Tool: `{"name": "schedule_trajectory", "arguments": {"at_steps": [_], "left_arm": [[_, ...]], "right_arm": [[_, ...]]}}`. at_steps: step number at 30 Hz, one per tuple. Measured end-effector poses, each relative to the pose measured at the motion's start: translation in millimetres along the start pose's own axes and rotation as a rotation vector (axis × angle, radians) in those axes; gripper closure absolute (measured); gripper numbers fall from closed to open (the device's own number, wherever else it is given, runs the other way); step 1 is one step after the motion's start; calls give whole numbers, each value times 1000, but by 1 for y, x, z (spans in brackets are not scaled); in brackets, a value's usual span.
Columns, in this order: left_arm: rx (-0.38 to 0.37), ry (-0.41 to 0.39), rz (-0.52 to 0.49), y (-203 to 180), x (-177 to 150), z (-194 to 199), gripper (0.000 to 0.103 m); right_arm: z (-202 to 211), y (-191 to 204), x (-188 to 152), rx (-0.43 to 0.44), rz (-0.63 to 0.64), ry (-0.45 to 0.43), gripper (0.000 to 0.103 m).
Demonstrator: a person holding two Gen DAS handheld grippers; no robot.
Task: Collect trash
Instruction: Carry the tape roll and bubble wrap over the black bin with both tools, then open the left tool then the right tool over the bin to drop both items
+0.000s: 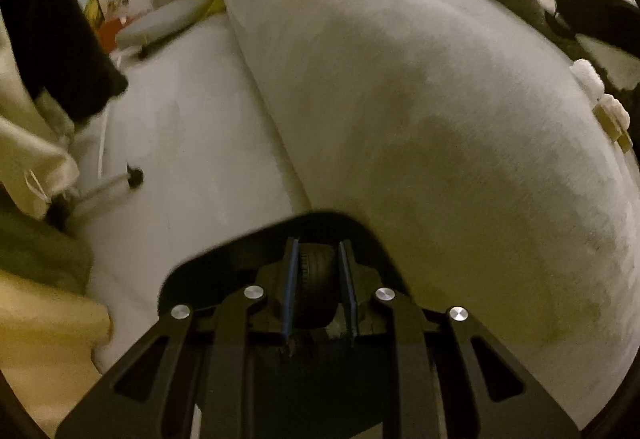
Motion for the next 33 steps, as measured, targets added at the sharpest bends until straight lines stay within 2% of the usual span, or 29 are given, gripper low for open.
{"name": "schedule_trajectory", "arguments": {"at_steps": [10, 21, 23, 24, 26, 28, 33], "left_arm": [[14, 160, 49, 35, -40, -33, 81], [30, 267, 56, 58, -73, -47, 80], [22, 265, 59, 61, -74, -46, 74], [21, 262, 59, 64, -75, -45, 66], [18, 256, 59, 69, -77, -43, 61], [24, 248, 63, 74, -75, -41, 47], [17, 188, 99, 92, -65, -23, 38]], "right_arm": [[-38, 29, 4, 42, 13, 78, 68], [-74, 56, 3, 74, 35, 145, 68], [-81, 59, 2, 85, 32, 159, 68], [-86, 62, 1, 93, 30, 169, 68], [-92, 64, -2, 98, 29, 182, 68], [-100, 68, -4, 101, 32, 199, 68], [-119, 78, -9, 110, 38, 237, 68]]}}
Point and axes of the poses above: each gripper's, at about its wrist camera, not at the fingertips, and z roughly against the way its jaws point, y to its left, x to its top, the point moved 2 cm from there along -z, roughly the way its jaws point, and after that the axes turned 13 degrees about z, right-handed, at the moved point
